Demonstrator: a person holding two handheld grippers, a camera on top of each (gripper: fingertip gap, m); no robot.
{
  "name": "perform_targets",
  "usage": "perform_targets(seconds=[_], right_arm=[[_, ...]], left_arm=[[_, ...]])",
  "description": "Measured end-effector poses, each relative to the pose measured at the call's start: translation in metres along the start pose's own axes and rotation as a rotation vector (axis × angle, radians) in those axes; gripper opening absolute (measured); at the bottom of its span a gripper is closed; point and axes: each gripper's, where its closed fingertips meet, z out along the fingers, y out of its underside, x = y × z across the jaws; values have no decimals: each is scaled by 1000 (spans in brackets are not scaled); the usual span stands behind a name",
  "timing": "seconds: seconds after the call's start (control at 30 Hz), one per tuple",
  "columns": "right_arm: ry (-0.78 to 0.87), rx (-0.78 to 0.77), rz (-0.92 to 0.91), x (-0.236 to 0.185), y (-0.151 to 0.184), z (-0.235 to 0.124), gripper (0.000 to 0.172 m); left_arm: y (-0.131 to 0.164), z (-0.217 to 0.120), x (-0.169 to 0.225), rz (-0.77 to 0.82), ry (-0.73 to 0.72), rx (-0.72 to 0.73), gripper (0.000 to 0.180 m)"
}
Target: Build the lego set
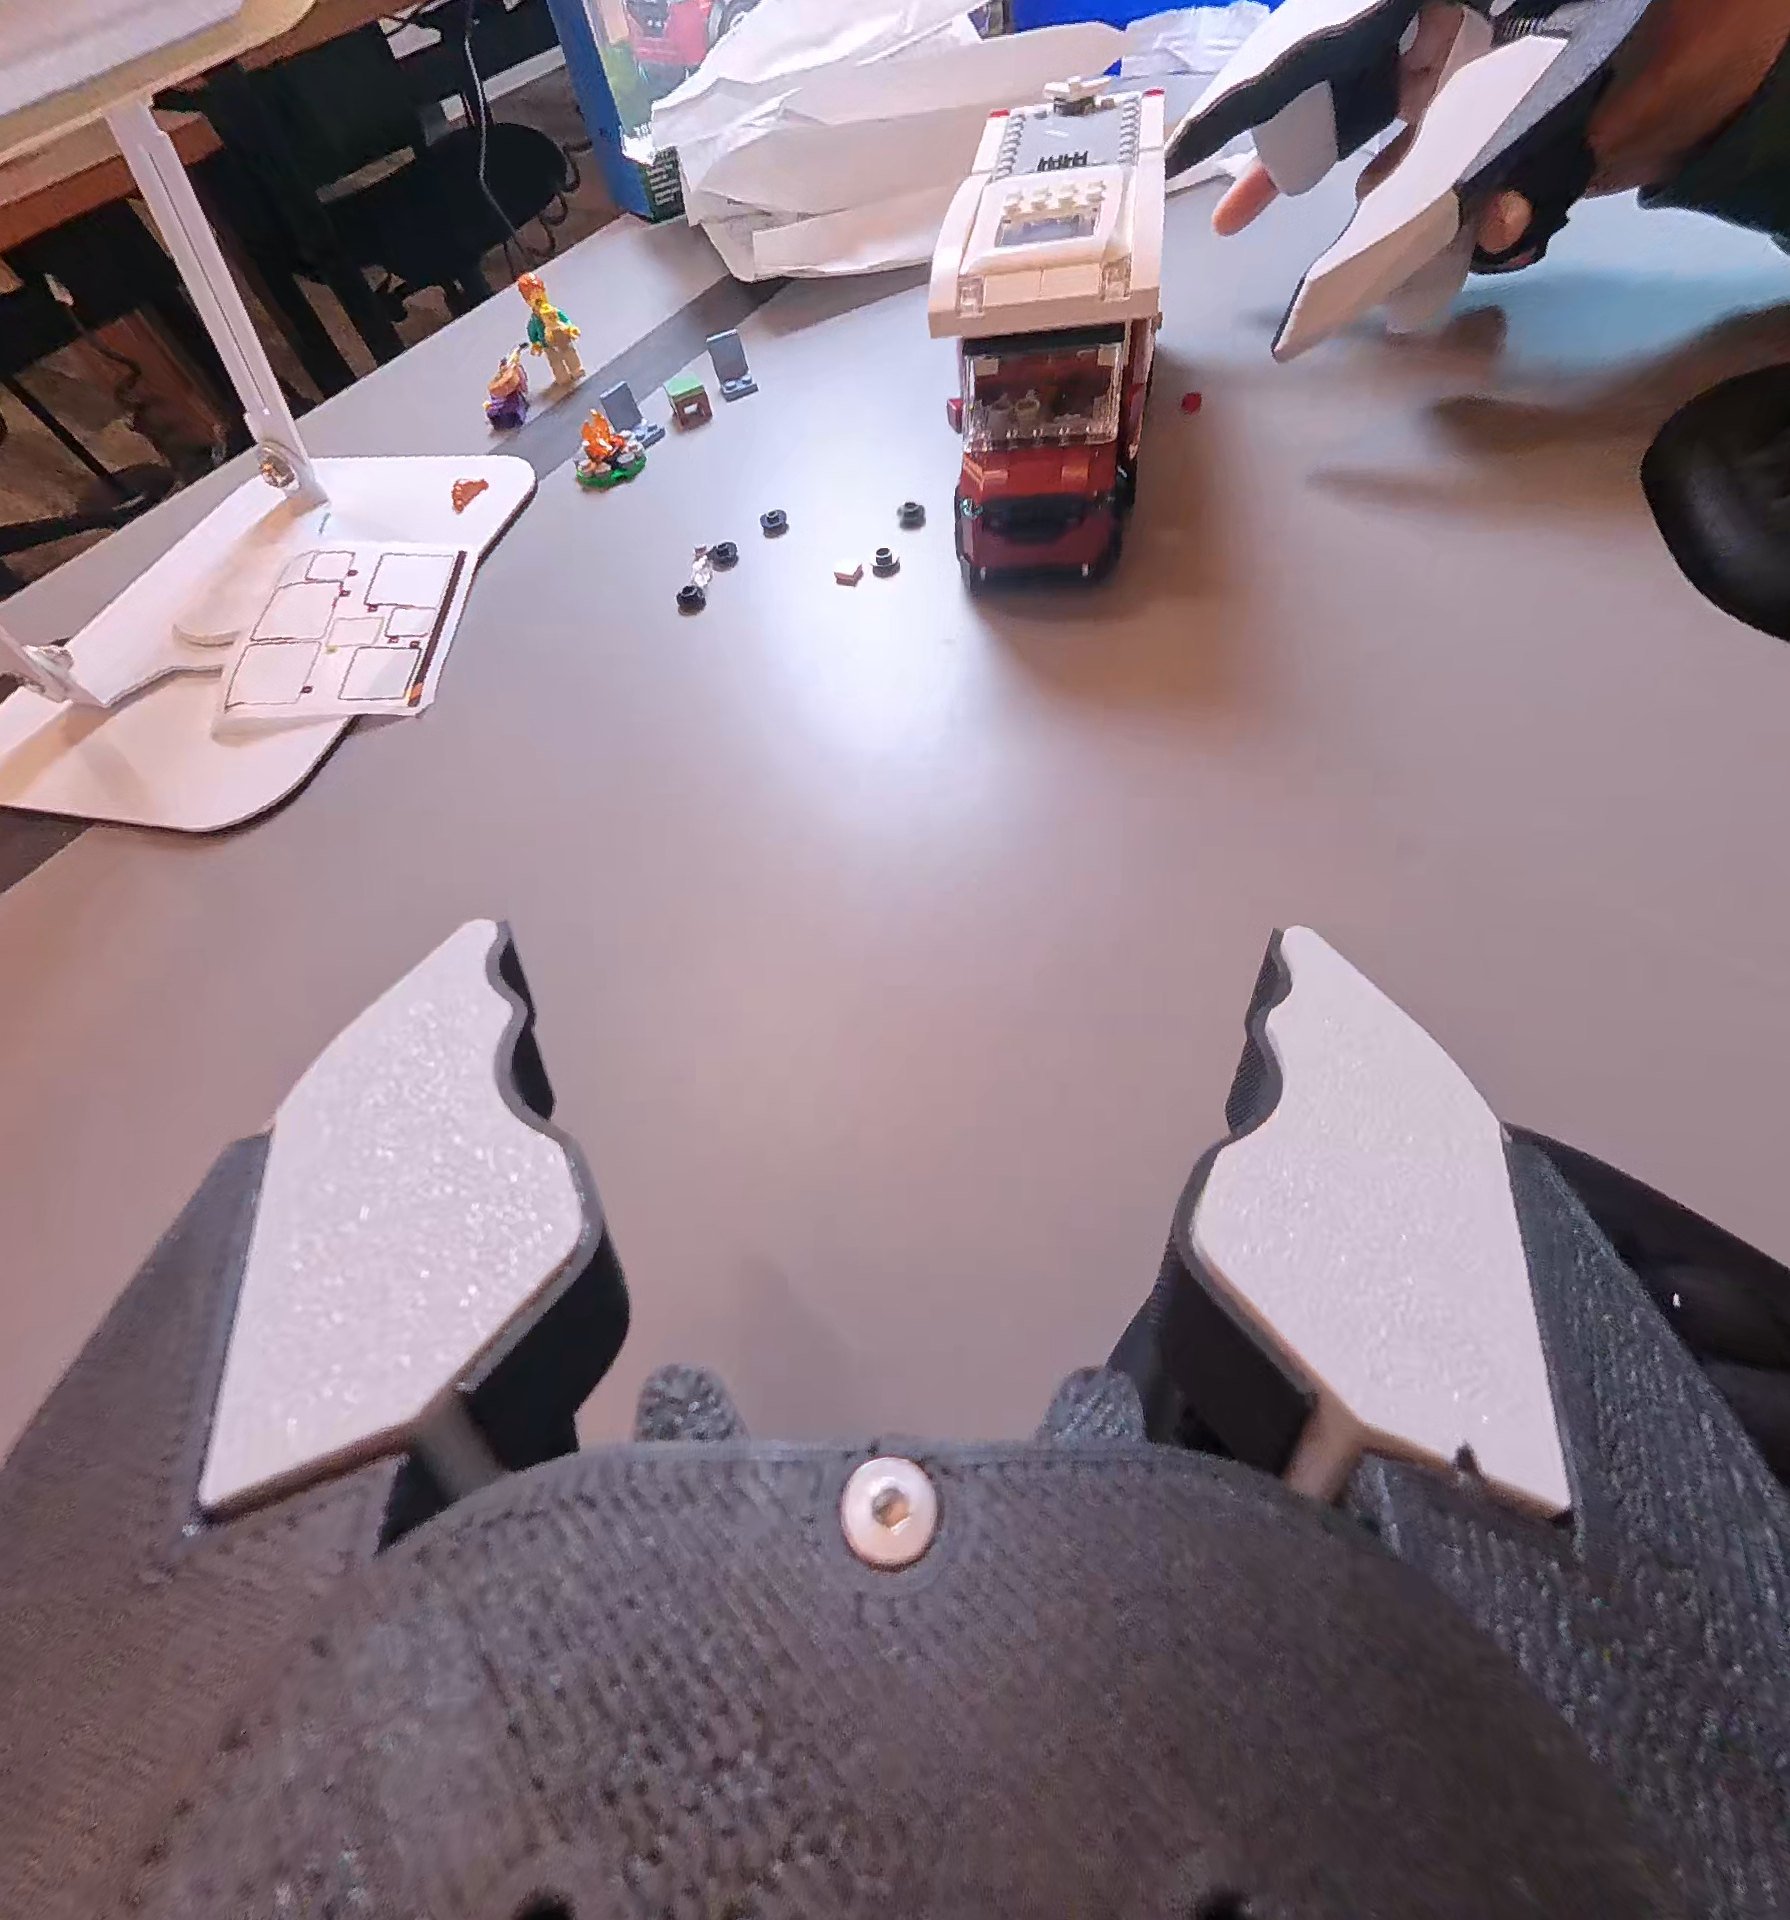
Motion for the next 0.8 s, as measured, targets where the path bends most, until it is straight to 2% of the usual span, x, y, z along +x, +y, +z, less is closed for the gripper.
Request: perform_targets(seconds=[0.27,0.37,0.47,0.5,0.57,0.63,0.8], right_arm=[[53,9,14,11,1,1,92],[127,16,11,20,-1,1,67],[218,30,-18,27,-5,1,24],[215,46,-45,24,-8,3,14],[105,99,-118,0,-17,6,5],[-36,151,-123,-27,-26,5,10],[-49,95,-113,-28,-19,5,43]], left_arm=[[6,-3,-4,-5,-19,-12,126],[8,-4,-4,13,-22,-19,117],[11,-4,-4,27,-26,-30,114],[12,-5,-4,29,-26,-34,114],[12,-5,-4,28,-24,-36,114],[14,-6,-4,20,-21,-39,116],[20,-3,-3,11,-10,-62,117]])
